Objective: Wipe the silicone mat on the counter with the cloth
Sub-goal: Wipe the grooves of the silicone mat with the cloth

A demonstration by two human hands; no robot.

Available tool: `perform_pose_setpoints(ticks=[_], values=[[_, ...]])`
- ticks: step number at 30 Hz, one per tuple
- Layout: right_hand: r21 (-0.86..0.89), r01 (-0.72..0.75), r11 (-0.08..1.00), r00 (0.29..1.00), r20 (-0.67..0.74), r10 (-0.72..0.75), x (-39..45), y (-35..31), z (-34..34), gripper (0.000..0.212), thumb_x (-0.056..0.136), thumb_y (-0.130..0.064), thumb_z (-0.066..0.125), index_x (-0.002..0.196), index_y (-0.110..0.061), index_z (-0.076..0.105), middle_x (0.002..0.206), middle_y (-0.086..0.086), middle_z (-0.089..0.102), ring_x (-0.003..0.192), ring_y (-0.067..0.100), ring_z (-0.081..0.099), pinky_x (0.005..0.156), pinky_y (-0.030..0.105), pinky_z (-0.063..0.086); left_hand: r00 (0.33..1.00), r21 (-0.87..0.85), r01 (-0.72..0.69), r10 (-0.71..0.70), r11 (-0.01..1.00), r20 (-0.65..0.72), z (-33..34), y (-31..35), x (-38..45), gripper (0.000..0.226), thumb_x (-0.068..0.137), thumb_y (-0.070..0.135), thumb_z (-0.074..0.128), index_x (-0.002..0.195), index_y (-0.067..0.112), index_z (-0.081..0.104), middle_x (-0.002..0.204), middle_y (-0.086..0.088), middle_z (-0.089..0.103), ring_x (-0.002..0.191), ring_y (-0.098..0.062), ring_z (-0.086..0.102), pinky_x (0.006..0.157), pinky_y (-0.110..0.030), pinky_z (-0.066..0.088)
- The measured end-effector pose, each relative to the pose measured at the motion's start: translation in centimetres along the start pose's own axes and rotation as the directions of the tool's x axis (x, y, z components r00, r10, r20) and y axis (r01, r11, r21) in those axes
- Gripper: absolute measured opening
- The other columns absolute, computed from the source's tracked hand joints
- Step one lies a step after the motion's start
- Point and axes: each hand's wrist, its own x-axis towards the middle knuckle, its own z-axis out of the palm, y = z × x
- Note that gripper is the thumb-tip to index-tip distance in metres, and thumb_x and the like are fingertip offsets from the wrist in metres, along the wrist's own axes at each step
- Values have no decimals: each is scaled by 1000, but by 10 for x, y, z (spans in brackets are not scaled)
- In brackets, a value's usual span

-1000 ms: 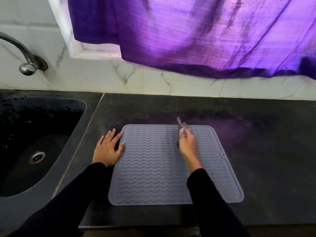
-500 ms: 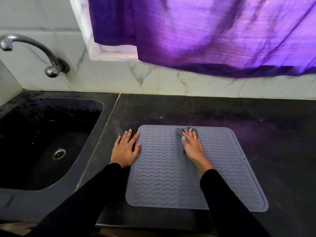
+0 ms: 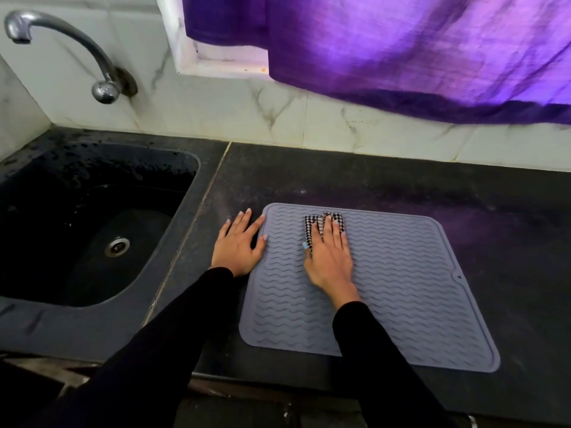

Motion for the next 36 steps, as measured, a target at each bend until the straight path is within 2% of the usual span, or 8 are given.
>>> perform_pose_setpoints(ticks=[8,12,14,21,29,31,34,36], values=[[350,-63,935,981,194,-6,20,8,-15,50,100,-33,29,148,-23,17,157,-5,-3,145,13,-7,115,32,-6,1000,-1,7,-7,1000,13,2,-2,-2,70,83,60,9,144,32,28,154,-2,23,143,-17,16,116,-36,7],[926,-333,-176,900,368,235,25,24,-50,42,101,-25,31,132,-1,45,122,12,59,102,19,59,87,24,48,999,-18,-1,2,1000,37,1,-3,-1,73,81,62,6,145,31,26,155,-3,21,144,-17,14,116,-38,7],[905,-222,-362,877,348,332,24,41,-61,42,101,-25,31,131,1,46,118,12,59,90,21,61,84,29,49,999,4,-6,6,1000,47,0,-3,-1,75,80,62,3,145,32,24,155,-3,19,144,-17,12,116,-37,6],[402,-141,905,989,14,149,-9,49,-35,51,97,-16,41,146,-12,26,157,5,11,146,19,8,119,33,3,997,46,-6,3,999,75,1,-5,1,75,79,61,-4,146,34,17,157,-2,15,144,-17,9,116,-37,5],[207,-17,978,999,50,6,-20,50,-28,55,93,-11,44,145,-20,28,156,-6,7,145,13,0,116,30,-6,995,41,4,-8,999,97,2,-4,2,62,88,56,5,146,37,15,157,-1,14,144,-16,9,116,-37,5],[641,-159,751,985,49,167,-18,53,-35,44,94,-5,43,137,-16,44,148,-8,28,140,11,21,114,27,13,995,34,11,-14,999,95,2,-5,1,59,89,55,9,145,38,17,156,-1,15,144,-15,9,116,-36,4],[972,-193,-133,851,234,471,-14,61,-59,39,94,3,38,132,2,47,128,14,54,100,19,57,88,27,44,998,-2,7,-7,1000,67,1,-5,0,66,84,60,5,144,39,21,156,-1,19,144,-16,12,116,-37,6],[971,-167,-171,793,235,562,-15,70,-68,39,94,4,37,132,1,46,133,15,52,101,22,57,89,28,45,997,-16,-2,3,1000,71,-1,-6,0,70,81,63,3,144,38,23,155,-2,20,144,-17,14,116,-37,7]])
